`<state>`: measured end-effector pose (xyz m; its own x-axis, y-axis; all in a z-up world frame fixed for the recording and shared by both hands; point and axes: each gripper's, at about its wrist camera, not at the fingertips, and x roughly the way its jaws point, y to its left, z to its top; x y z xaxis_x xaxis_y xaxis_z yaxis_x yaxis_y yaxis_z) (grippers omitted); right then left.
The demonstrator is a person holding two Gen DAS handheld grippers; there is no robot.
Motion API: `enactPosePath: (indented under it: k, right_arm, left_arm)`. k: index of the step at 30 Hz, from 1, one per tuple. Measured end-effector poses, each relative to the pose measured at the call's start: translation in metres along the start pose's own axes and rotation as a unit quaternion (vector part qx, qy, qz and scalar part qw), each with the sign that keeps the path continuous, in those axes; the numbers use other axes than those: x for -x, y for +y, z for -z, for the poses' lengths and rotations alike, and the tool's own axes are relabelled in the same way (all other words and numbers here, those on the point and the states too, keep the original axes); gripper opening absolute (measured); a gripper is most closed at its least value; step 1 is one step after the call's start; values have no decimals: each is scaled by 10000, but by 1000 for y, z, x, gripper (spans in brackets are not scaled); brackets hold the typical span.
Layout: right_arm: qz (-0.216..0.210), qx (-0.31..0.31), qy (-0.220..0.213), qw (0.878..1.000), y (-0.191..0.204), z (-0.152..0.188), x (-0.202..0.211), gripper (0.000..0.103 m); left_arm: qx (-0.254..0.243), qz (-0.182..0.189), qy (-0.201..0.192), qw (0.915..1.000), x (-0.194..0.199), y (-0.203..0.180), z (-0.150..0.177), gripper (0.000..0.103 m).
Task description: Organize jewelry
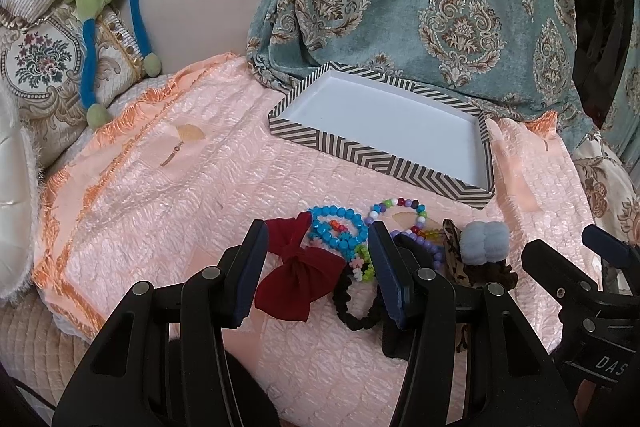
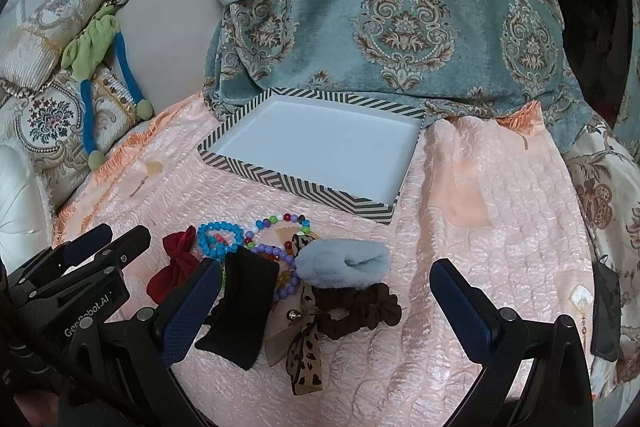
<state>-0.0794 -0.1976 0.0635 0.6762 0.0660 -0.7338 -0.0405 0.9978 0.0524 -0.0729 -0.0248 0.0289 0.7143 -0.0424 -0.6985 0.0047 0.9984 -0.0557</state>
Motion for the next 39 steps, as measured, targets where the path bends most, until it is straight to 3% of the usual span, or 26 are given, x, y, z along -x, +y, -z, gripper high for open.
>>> enactPosePath:
  k: [39]
  right_arm:
    - [-53,44,114,9999,-5,-1,-1,103]
  left_arm:
    - [157,-10,89,9998,-2,11,1,52]
